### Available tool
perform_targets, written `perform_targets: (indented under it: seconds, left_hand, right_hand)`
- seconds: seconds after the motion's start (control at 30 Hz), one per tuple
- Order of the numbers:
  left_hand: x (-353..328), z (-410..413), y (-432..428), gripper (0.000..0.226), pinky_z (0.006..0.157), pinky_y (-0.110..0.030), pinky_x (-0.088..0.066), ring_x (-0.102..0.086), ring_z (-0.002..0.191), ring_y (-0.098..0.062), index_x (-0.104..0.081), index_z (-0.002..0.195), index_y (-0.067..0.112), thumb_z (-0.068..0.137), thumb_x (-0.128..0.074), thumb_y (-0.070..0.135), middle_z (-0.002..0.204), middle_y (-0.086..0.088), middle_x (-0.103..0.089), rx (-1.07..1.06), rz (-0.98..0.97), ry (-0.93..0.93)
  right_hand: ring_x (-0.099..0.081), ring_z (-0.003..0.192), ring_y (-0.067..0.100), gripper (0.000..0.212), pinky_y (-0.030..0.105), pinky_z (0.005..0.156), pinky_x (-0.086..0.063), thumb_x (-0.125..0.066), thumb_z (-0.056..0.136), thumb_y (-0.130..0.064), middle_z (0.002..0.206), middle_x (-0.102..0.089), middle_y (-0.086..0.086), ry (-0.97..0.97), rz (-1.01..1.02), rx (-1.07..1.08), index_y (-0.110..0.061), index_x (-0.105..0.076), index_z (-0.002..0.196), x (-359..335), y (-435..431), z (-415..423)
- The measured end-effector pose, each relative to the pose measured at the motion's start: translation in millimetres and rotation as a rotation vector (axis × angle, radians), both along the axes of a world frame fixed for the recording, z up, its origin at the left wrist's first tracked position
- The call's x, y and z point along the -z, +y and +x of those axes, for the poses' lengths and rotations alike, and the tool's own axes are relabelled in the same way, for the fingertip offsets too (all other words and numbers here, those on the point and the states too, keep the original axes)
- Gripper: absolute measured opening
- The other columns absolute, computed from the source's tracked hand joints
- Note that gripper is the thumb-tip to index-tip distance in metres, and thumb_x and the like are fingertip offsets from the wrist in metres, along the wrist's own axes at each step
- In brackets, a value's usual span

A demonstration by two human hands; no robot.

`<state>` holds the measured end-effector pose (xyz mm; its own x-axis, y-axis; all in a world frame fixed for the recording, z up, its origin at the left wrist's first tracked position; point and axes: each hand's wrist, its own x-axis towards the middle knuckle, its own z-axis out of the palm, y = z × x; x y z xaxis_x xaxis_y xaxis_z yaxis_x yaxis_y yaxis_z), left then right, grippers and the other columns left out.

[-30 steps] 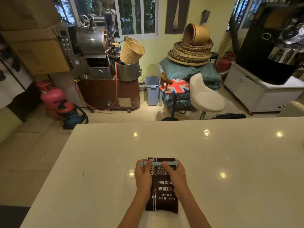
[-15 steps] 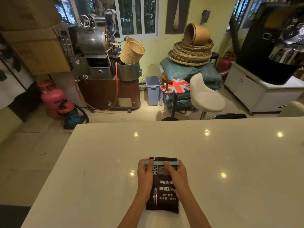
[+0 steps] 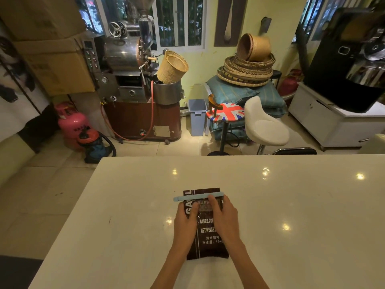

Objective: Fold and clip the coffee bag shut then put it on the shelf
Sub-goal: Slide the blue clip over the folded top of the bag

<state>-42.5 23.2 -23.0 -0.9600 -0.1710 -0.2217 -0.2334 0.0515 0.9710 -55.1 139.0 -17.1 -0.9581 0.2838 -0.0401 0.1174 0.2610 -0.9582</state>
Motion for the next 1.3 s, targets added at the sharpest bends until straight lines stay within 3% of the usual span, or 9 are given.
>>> perform_targets:
  seconds: [0.13,0.3,0.43,0.57,0.8,0.93,1.03,1.17,1.3]
  left_hand:
    - [-6.6,4.8,-0.5,0.037,0.069,-0.019,-0.055,-0.068,0.090,-0.004,-0.046,0.121,0.025,0.093,-0.059,0.044,0.106,0.006,-0.067,0.104,-0.055,-0.047]
    - [-11.5,1.1,-7.9,0.030,0.062,-0.017,-0.051,-0.068,0.080,-0.003,-0.052,0.114,0.019,0.096,-0.056,0.042,0.094,0.007,-0.068,-0.067,-0.115,0.025]
    - [-15.4,-0.6,-9.9,0.028,0.060,-0.018,-0.055,-0.071,0.079,-0.006,-0.055,0.113,0.017,0.098,-0.051,0.040,0.095,0.002,-0.071,-0.057,-0.119,0.054]
    - [-19.4,1.7,-9.4,0.029,0.054,-0.010,-0.051,-0.068,0.076,-0.004,-0.055,0.109,0.014,0.103,-0.039,0.038,0.090,0.003,-0.069,-0.023,-0.134,0.053]
    - [-24.5,-0.5,-9.8,0.040,0.067,-0.018,-0.051,-0.068,0.082,-0.008,-0.059,0.103,0.011,0.105,-0.029,0.038,0.091,-0.004,-0.070,0.004,-0.136,0.048]
    - [-22.0,3.5,-12.4,0.043,0.080,-0.032,-0.059,-0.073,0.094,-0.016,-0.060,0.112,0.019,0.101,-0.033,0.050,0.103,-0.004,-0.074,0.044,0.038,-0.054]
    - [-26.3,17.0,-10.2,0.026,0.074,-0.022,-0.058,-0.071,0.099,-0.011,-0.051,0.121,0.030,0.099,-0.047,0.044,0.114,0.004,-0.069,0.128,0.117,-0.080]
    - [-28.4,25.6,-9.4,0.018,0.074,-0.023,-0.060,-0.072,0.098,-0.013,-0.052,0.118,0.027,0.100,-0.052,0.028,0.114,-0.002,-0.069,0.085,0.052,-0.006]
    - [-35.4,30.8,-10.7,0.013,0.070,-0.024,-0.060,-0.073,0.094,-0.016,-0.052,0.113,0.027,0.103,-0.046,0.020,0.109,-0.006,-0.070,0.023,0.067,-0.008]
  right_hand:
    - [-0.069,0.087,0.014,0.038,0.017,0.064,-0.048,-0.039,0.100,-0.045,0.091,-0.070,-0.003,-0.023,-0.061,0.025,-0.016,-0.063,0.105,-12.8,5.4,-11.4]
    - [-0.069,0.086,0.007,0.033,0.022,0.068,-0.055,-0.040,0.097,-0.054,0.098,-0.068,-0.006,-0.174,-0.076,-0.190,-0.030,-0.048,0.118,-13.9,-0.1,5.4]
    - [-0.071,0.074,0.006,0.034,0.025,0.064,-0.061,-0.044,0.096,-0.052,0.084,-0.071,-0.007,-0.072,0.073,-0.059,-0.022,-0.060,0.102,-5.2,-6.3,22.8]
    - [-0.072,0.073,0.010,0.036,0.025,0.062,-0.060,-0.042,0.099,-0.044,0.082,-0.073,-0.002,-0.031,0.000,0.004,-0.018,-0.066,0.096,-4.6,-4.7,22.8]
    - [-0.072,0.073,0.014,0.045,0.021,0.057,-0.054,-0.037,0.100,-0.043,0.077,-0.074,0.003,-0.033,-0.166,0.103,-0.015,-0.069,0.083,-4.5,-7.1,23.3]
    - [-0.074,0.079,0.024,0.059,0.036,0.071,-0.058,-0.031,0.101,-0.049,0.082,-0.076,0.010,-0.186,-0.321,0.110,-0.009,-0.071,0.085,-3.5,-0.5,17.8]
    - [-0.075,0.082,0.023,0.060,0.037,0.074,-0.059,-0.025,0.100,-0.054,0.089,-0.077,0.009,-0.245,-0.336,0.035,-0.016,-0.071,0.095,-5.7,8.9,16.9]
    - [-0.076,0.086,0.019,0.042,0.039,0.079,-0.061,-0.051,0.090,-0.055,0.097,-0.077,0.005,-0.233,-0.337,-0.245,-0.021,-0.065,0.110,-16.8,16.0,17.2]
    - [-0.074,0.075,0.008,0.024,0.025,0.066,-0.060,-0.063,0.091,-0.039,0.088,-0.077,0.001,-0.072,-0.134,-0.207,-0.018,-0.067,0.103,-28.0,6.3,17.9]
